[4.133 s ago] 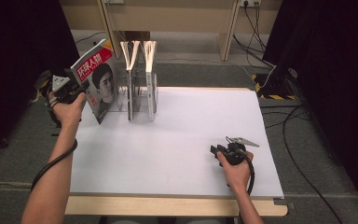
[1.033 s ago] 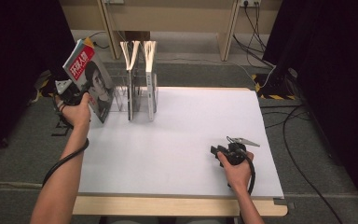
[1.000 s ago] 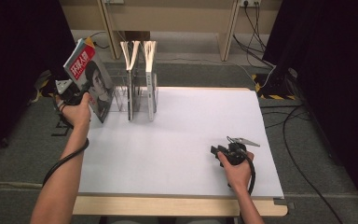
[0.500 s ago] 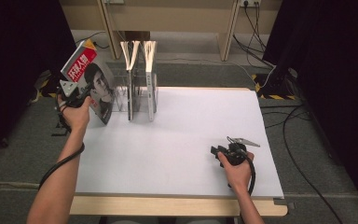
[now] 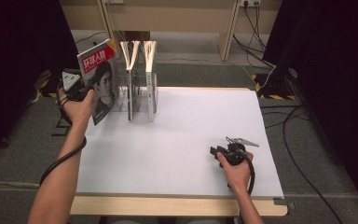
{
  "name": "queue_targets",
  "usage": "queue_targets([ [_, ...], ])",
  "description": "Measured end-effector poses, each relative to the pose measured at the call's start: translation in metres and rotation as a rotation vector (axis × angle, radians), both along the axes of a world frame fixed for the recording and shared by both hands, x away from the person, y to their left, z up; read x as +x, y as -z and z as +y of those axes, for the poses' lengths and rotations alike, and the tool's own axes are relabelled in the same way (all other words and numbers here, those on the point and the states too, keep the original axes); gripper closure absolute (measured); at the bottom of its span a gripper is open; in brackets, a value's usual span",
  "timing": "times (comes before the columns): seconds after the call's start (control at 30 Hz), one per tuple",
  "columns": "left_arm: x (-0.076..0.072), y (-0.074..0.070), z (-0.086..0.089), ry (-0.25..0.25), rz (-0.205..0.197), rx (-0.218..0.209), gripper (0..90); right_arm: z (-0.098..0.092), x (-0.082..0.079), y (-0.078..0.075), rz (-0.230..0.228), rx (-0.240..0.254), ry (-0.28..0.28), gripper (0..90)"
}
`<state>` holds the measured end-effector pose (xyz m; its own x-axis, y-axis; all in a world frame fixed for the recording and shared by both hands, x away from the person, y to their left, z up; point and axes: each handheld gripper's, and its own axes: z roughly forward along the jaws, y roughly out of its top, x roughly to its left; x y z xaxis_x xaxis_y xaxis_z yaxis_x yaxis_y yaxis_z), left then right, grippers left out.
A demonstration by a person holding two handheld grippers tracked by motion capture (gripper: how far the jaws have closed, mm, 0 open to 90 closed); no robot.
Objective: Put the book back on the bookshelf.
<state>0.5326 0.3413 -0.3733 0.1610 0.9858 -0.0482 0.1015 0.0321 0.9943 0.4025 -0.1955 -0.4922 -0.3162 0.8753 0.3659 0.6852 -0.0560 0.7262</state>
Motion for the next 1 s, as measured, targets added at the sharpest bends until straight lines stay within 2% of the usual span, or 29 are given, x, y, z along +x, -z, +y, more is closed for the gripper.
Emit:
queue_targets([
  [0.03, 0.000, 0.000, 0.000, 0.000, 0.000, 0.000, 86.2, 0.000, 0.000, 0.000, 0.000, 0.000, 0.000, 61.2],
  [0.1, 0.002, -0.003, 0.004, -0.053, -0.020, 0.027, 86.2, -0.002, 0.001, 0.000, -0.004, -0.002, -0.002, 61.2],
  [0.13, 0.002, -0.003, 0.005, -0.067, -0.025, 0.047, 86.2, -0.002, 0.001, 0.000, -0.005, -0.003, -0.003, 61.2],
  [0.17, 0.002, -0.003, 0.005, -0.067, -0.025, 0.047, 86.2, -0.002, 0.000, 0.000, -0.005, 0.000, 0.000, 61.2],
  [0.2, 0.002, 0.001, 0.008, -0.097, -0.024, 0.088, 86.2, -0.002, 0.000, -0.001, -0.004, 0.000, -0.001, 61.2],
  [0.23, 0.002, 0.001, 0.008, -0.097, -0.024, 0.088, 86.1, -0.002, 0.000, -0.001, -0.004, 0.000, -0.001, 61.2],
  [0.33, -0.005, 0.015, 0.014, -0.092, -0.020, 0.110, 85.3, -0.002, 0.000, 0.000, -0.004, -0.002, -0.002, 61.2],
  [0.47, -0.013, 0.021, 0.016, -0.090, -0.025, 0.147, 83.9, 0.000, 0.000, -0.001, 0.002, 0.006, 0.000, 61.2],
  [0.5, -0.014, 0.022, 0.016, -0.087, -0.021, 0.145, 83.4, -0.001, 0.000, -0.001, -0.009, -0.006, -0.007, 61.1],
  [0.57, -0.015, 0.023, 0.019, -0.059, 0.009, 0.100, 82.6, -0.001, -0.001, -0.001, -0.003, 0.001, -0.004, 61.0],
  [0.67, -0.016, 0.027, 0.022, -0.029, 0.040, 0.061, 81.1, -0.001, 0.000, -0.001, 0.000, 0.001, -0.001, 60.9],
  [0.77, -0.013, 0.029, 0.024, -0.014, 0.064, 0.008, 78.5, -0.001, 0.001, -0.001, -0.004, 0.000, -0.006, 60.6],
  [0.83, -0.012, 0.028, 0.024, -0.009, 0.067, -0.007, 75.4, -0.001, 0.001, -0.001, -0.004, 0.001, -0.007, 60.5],
  [0.9, -0.009, 0.022, 0.024, 0.009, 0.066, -0.064, 73.3, -0.001, 0.001, -0.001, 0.001, 0.004, -0.005, 60.3],
  [1.0, -0.005, 0.014, 0.023, 0.030, 0.075, -0.093, 68.5, -0.001, 0.001, 0.000, 0.009, 0.010, -0.001, 60.1],
])
